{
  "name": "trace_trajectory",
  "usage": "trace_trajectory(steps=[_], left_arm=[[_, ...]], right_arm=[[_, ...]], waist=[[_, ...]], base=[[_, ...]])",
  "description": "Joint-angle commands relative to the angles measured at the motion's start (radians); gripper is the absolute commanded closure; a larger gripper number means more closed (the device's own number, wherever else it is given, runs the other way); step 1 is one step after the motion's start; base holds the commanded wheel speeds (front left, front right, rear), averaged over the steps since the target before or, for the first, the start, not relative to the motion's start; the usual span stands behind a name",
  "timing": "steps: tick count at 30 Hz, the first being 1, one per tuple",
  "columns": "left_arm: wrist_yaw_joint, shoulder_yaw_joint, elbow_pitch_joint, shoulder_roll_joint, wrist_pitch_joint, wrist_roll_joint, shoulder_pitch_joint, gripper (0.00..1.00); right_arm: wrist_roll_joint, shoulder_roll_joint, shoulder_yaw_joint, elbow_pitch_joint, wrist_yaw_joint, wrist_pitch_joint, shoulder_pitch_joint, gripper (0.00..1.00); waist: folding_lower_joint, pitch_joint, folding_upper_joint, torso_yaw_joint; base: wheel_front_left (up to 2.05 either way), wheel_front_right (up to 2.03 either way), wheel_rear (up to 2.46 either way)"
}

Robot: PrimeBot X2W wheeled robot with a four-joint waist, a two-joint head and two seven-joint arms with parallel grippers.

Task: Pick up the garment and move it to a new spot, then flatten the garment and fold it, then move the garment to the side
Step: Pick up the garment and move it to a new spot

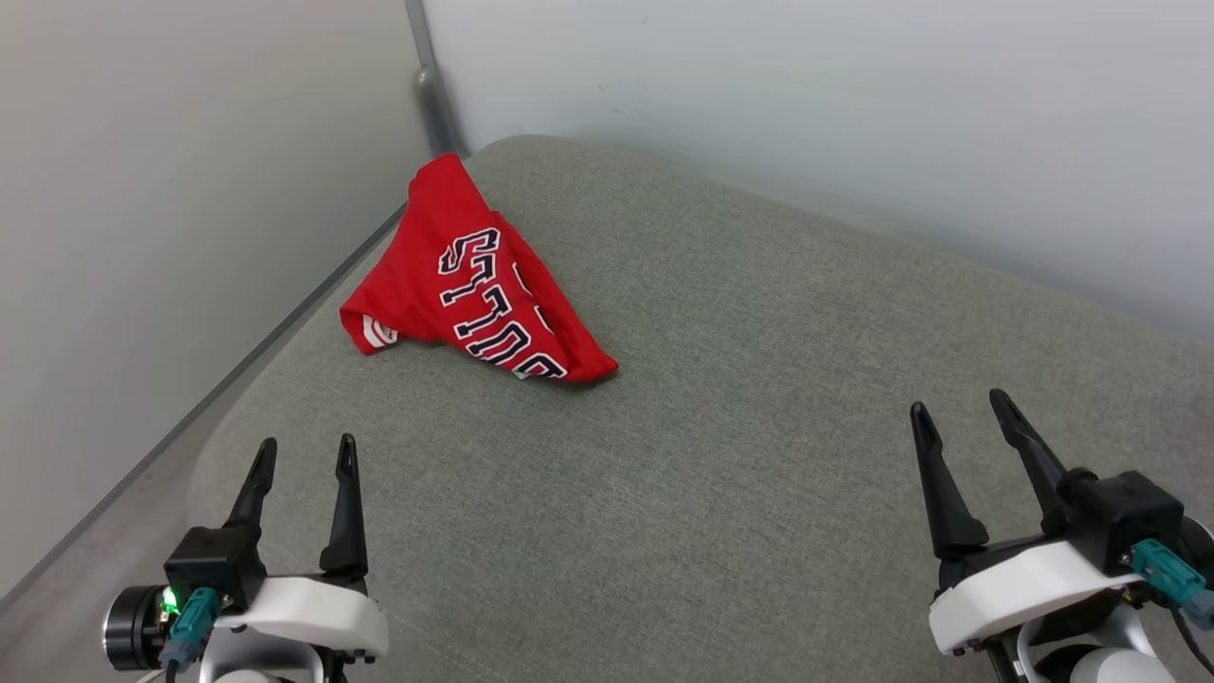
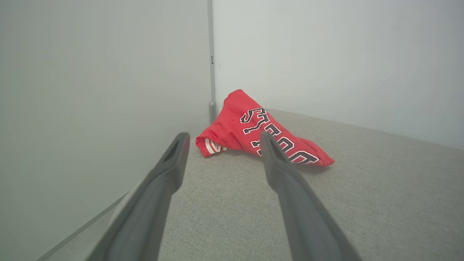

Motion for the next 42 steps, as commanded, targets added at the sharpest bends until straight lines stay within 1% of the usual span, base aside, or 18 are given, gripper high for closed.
trace_trajectory(steps=[1, 4, 6, 10, 15, 18, 21, 23, 26, 33, 37, 42], left_arm=[[-0.004, 0.001, 0.001, -0.002, -0.003, -0.001, -0.022, 0.0], [-0.004, 0.004, 0.008, -0.002, -0.003, -0.007, -0.033, 0.0], [-0.008, 0.01, 0.012, -0.003, -0.003, -0.023, -0.057, 0.0], [-0.017, 0.009, 0.034, 0.015, -0.003, -0.036, -0.129, 0.0], [-0.028, -0.017, 0.118, 0.061, 0.005, -0.07, -0.282, 0.0], [-0.03, -0.026, 0.18, 0.103, 0.051, -0.113, -0.375, 0.0], [-0.033, -0.043, 0.242, 0.151, 0.125, -0.154, -0.462, 0.0], [-0.034, -0.075, 0.275, 0.19, 0.187, -0.187, -0.511, 0.0], [-0.033, -0.116, 0.328, 0.267, 0.277, -0.245, -0.572, 0.0], [-0.033, -0.178, 0.463, 0.404, 0.528, -0.333, -0.671, 0.0], [-0.033, -0.205, 0.54, 0.456, 0.666, -0.358, -0.705, 0.0], [-0.033, -0.241, 0.622, 0.487, 0.833, -0.374, -0.728, 0.0]], right_arm=[[0.004, 0.002, -0.003, -0.002, 0.0, 0.002, -0.011, 0.0], [0.005, 0.002, -0.007, -0.008, 0.0, 0.004, -0.011, 0.0], [0.003, 0.001, -0.003, -0.018, 0.0, 0.011, -0.019, 0.0], [-0.004, -0.003, 0.003, -0.038, 0.0, 0.022, -0.037, 0.0], [-0.001, -0.015, 0.012, -0.06, 0.0, 0.032, -0.066, 0.0], [0.004, -0.022, 0.016, -0.063, 0.0, 0.034, -0.088, 0.0], [0.011, -0.027, 0.024, -0.06, 0.0, 0.035, -0.112, 0.0], [0.014, -0.032, 0.028, -0.056, 0.0, 0.033, -0.125, 0.0], [0.019, -0.035, 0.032, -0.054, 0.0, 0.031, -0.144, 0.0], [0.033, -0.043, 0.044, -0.049, 0.0, 0.022, -0.19, 0.0], [0.043, -0.044, 0.052, -0.036, 0.0, 0.013, -0.214, 0.0], [0.056, -0.045, 0.061, -0.016, 0.0, -0.002, -0.24, 0.0]], waist=[[0.0, 0.004, 0.0, 0.0], [0.0, 0.012, 0.0, -0.005], [0.0, 0.027, 0.0, -0.019], [0.0, 0.074, 0.0, -0.057], [0.0, 0.148, 0.0, -0.112], [0.0, 0.189, 0.0, -0.15], [0.0, 0.229, 0.0, -0.188], [0.0, 0.256, 0.0, -0.212], [0.0, 0.293, 0.0, -0.245], [0.0, 0.378, 0.0, -0.299], [0.0, 0.414, 0.0, -0.318], [0.0, 0.438, 0.0, -0.338]], base=[[0.0, 0.0, 0.0], [0.0, 0.0, 0.0], [0.0, 0.0, 0.0], [0.0, 0.0, 0.0], [0.0, 0.0, 0.0], [0.0, 0.0, 0.0], [0.0, 0.0, 0.0], [0.0, 0.0, 0.0], [0.0, 0.0, 0.0], [0.0, 0.0, 0.0], [0.0, 0.0, 0.0], [0.0, 0.0, 0.0]])
